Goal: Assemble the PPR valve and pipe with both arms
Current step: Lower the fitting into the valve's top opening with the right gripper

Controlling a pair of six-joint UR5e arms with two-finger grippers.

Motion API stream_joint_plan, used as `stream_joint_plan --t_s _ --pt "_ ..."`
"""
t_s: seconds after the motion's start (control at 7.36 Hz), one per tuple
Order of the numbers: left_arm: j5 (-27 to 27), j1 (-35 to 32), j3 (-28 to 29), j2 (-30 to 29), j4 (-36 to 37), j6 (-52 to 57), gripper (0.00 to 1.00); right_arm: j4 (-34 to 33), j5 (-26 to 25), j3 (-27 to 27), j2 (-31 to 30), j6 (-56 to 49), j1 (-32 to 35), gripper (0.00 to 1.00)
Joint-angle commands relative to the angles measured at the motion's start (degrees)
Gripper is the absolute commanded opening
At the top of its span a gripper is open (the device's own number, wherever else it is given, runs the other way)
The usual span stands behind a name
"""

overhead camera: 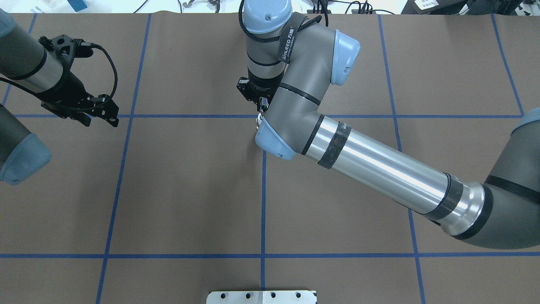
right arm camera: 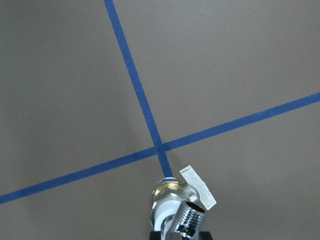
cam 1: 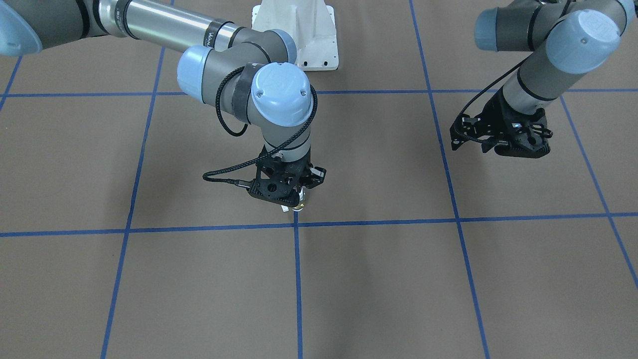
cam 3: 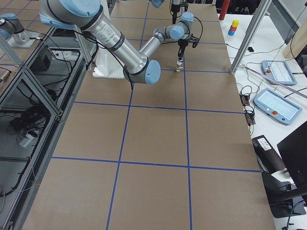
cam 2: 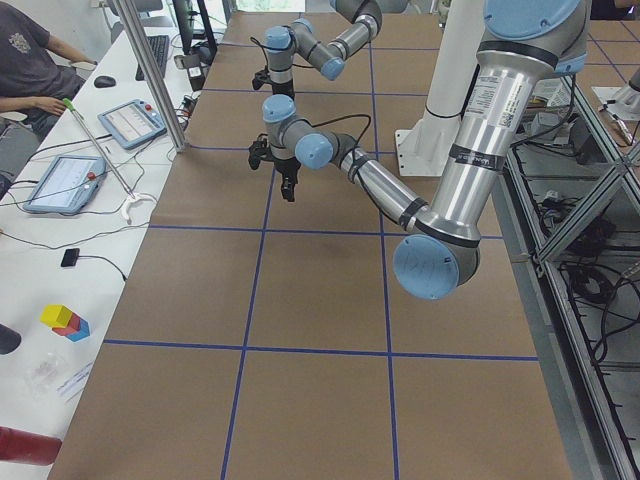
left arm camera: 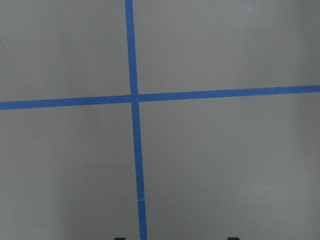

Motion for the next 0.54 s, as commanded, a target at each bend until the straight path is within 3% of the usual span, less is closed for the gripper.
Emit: stream_joint_plan --t_s 0.0,0.14,0.41 --pt "0.0 0.0 -0.1 0.0 0.0 0.0 0.74 0.1 0.0 0.0 0.0 0.0 -0.1 0.24" --pt "-0.1 0.0 -0.6 0.0 0.1 -0.1 0.74 0.1 0.0 0.0 0.0 0.0 -0.1 0.38" --pt "-0.1 0.0 -0.8 0.1 0.3 -0.2 0.74 0.1 0.0 0.0 -0.1 0.0 -0.2 0.46"
